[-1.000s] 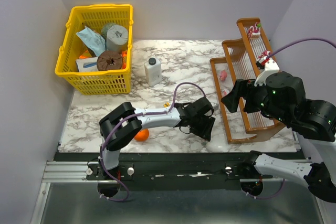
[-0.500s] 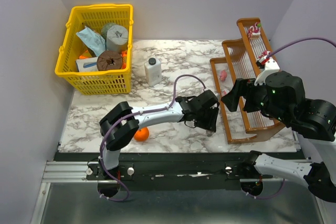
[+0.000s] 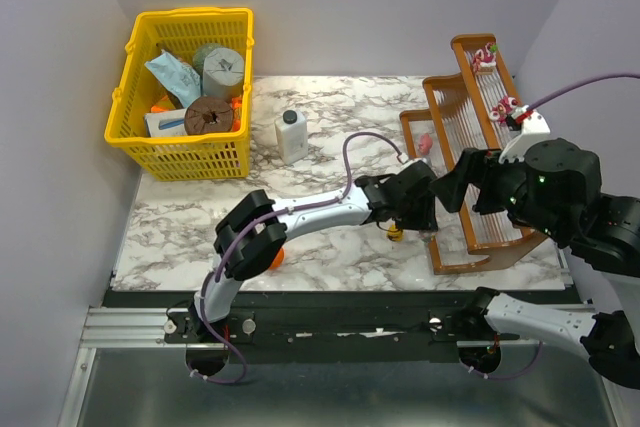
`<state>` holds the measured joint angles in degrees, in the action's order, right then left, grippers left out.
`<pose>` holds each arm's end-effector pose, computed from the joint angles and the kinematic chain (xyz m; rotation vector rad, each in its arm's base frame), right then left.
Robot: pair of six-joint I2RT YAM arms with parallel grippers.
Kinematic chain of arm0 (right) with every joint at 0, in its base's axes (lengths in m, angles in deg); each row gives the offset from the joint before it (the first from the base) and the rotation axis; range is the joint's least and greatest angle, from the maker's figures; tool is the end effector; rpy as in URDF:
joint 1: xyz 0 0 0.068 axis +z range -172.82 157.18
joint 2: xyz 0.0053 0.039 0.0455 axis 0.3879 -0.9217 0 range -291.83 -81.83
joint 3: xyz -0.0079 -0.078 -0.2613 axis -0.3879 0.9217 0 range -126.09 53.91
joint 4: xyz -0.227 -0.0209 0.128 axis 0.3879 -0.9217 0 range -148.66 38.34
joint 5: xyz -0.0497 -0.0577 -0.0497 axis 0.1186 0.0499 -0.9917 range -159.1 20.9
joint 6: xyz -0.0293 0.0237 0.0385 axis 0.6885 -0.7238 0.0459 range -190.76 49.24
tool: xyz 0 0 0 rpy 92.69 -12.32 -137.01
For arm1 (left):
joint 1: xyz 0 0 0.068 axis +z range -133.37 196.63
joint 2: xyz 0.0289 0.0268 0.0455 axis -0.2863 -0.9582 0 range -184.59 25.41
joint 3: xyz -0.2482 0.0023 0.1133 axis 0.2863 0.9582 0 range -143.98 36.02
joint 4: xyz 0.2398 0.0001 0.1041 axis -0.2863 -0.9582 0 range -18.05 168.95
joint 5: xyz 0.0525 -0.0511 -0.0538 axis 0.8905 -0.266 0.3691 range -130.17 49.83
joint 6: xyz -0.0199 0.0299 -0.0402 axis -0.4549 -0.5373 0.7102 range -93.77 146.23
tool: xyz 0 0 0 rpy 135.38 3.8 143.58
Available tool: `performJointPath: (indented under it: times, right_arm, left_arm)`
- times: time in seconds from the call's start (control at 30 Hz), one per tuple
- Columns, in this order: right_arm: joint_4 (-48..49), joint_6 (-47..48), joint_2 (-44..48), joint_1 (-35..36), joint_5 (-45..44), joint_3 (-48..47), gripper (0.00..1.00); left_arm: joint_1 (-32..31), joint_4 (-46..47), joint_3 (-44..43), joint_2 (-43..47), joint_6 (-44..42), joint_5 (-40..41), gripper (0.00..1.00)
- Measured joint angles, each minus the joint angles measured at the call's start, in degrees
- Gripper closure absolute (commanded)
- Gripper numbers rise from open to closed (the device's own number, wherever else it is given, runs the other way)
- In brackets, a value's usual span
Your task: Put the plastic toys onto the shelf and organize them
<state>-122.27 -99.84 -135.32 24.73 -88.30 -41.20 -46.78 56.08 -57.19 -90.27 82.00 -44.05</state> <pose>0.0764 0.0661 0.4811 -0.1287 2.0773 0.4816 0.2039 -0.4131 0.2354 0.2120 2.6253 -0.9783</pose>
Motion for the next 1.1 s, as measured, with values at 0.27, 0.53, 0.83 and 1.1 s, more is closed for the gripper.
performJointPath:
  times: [0.27, 0.53, 0.83, 1.1]
  right_arm:
    - [-1.0, 0.0, 1.4, 0.0, -0.3, -0.2, 0.00]
    - [-1.6, 0.0, 1.9, 0.0, -0.6, -0.2, 0.00]
    - [-1.6, 0.2, 1.9, 0.0, -0.6, -0.2, 0.00]
    - [-2.1, 0.3, 1.9, 0.0, -0.6, -0.2, 0.00]
  left_arm:
    - [-1.9, -0.2, -6.3, -5.3, 5.3, 3.2, 0.81]
    - [-2.4, -0.6, -9.1, -8.3, 8.3, 5.9, 0.81]
    - [-2.8, -3.2, -14.4, -12.2, 8.4, 7.9, 0.81]
    - [-3.2, -4.5, -16.8, -13.9, 8.7, 8.9, 0.75]
